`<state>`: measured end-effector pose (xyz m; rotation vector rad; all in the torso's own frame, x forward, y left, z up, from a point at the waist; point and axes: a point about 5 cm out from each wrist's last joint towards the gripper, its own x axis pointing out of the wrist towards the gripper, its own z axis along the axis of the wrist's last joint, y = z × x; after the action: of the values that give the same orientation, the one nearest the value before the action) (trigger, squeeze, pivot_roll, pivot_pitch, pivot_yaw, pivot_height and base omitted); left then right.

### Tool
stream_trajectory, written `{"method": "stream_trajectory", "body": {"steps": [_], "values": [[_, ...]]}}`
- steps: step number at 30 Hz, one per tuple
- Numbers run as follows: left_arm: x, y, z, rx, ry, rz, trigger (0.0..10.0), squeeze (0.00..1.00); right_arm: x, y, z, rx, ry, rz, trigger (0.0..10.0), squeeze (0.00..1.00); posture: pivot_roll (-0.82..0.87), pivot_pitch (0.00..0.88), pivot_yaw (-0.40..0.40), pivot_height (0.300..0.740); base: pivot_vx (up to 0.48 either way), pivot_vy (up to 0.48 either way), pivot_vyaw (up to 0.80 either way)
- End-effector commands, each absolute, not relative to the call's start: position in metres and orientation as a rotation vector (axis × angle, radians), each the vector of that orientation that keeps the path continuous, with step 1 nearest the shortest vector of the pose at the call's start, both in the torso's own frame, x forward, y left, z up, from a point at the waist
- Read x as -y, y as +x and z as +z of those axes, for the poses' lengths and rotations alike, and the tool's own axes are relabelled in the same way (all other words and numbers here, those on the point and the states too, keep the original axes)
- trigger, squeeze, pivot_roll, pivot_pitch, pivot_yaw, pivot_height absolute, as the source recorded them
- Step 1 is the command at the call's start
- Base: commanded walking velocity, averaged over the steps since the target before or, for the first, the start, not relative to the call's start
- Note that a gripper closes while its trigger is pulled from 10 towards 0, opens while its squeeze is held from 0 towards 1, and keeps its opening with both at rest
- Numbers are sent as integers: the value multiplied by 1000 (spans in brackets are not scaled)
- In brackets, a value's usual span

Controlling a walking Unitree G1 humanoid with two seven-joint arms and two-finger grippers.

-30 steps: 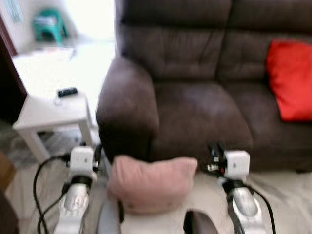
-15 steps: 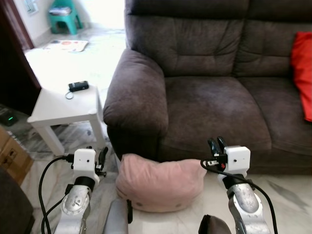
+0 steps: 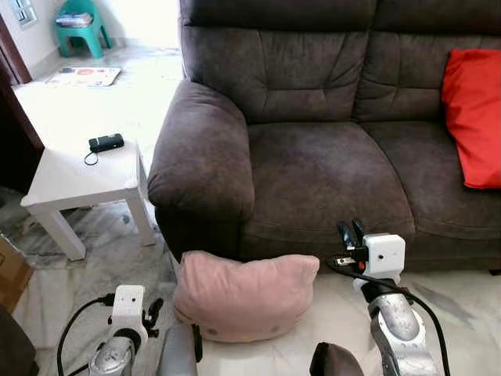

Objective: Move the pillow to the sofa from floor

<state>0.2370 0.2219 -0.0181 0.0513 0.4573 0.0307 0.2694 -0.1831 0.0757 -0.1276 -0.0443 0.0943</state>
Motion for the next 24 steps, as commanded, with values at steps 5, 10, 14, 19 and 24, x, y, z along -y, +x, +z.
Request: {"method": "stream_trajectory", "body": {"steps": [5, 10, 14, 19, 24], "values": [[-221, 242, -18, -438, 32, 31, 10000, 0, 181, 272, 78, 48, -108, 102, 10000, 0, 24, 0, -62, 568, 294, 0, 160], [-218, 244, -18, -434, 43, 8, 10000, 0, 181, 275, 80, 53, -111, 107, 10000, 0, 21, 0, -62, 568, 307, 0, 0], [-219, 245, -18, -432, 52, 9, 10000, 0, 179, 275, 81, 53, -143, 124, 10000, 0, 20, 0, -62, 568, 307, 0, 0], [-221, 245, -18, -428, 56, 11, 10000, 0, 177, 275, 80, 60, -146, 135, 10000, 0, 22, 0, -62, 568, 307, 0, 640], [-220, 245, -19, -441, 55, 2, 10000, 0, 178, 276, 80, 55, -115, 123, 10000, 0, 21, 0, -62, 568, 246, 0, 101]]}}
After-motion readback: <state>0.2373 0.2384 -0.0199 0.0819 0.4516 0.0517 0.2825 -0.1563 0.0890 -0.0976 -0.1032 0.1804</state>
